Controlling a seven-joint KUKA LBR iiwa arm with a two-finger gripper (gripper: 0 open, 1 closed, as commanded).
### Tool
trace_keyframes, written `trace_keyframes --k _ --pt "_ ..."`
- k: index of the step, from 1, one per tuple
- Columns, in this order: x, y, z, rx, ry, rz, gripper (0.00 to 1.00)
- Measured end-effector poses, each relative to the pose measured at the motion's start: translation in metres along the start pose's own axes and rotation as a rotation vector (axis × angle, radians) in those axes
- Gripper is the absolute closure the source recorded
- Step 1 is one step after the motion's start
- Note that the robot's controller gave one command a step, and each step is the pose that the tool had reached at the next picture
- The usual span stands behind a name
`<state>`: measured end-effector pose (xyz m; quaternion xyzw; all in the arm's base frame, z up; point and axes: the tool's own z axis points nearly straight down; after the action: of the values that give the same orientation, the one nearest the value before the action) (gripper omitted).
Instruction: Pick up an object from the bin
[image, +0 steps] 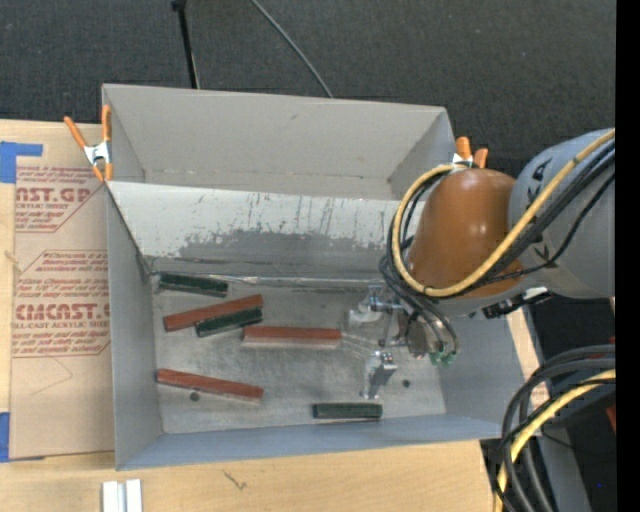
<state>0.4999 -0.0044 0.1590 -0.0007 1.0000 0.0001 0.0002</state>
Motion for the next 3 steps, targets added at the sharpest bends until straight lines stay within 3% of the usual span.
trace_keyframes --k 1,2,3 --pt "0.0 0.0 0.0 0.0 0.0 0.0 0.0" --pt "-0.069 0.039 0.078 0.003 -0.009 -0.038 1.0" --pt "-0.067 0.04 0.082 0.0 -0.012 -0.038 0.0"
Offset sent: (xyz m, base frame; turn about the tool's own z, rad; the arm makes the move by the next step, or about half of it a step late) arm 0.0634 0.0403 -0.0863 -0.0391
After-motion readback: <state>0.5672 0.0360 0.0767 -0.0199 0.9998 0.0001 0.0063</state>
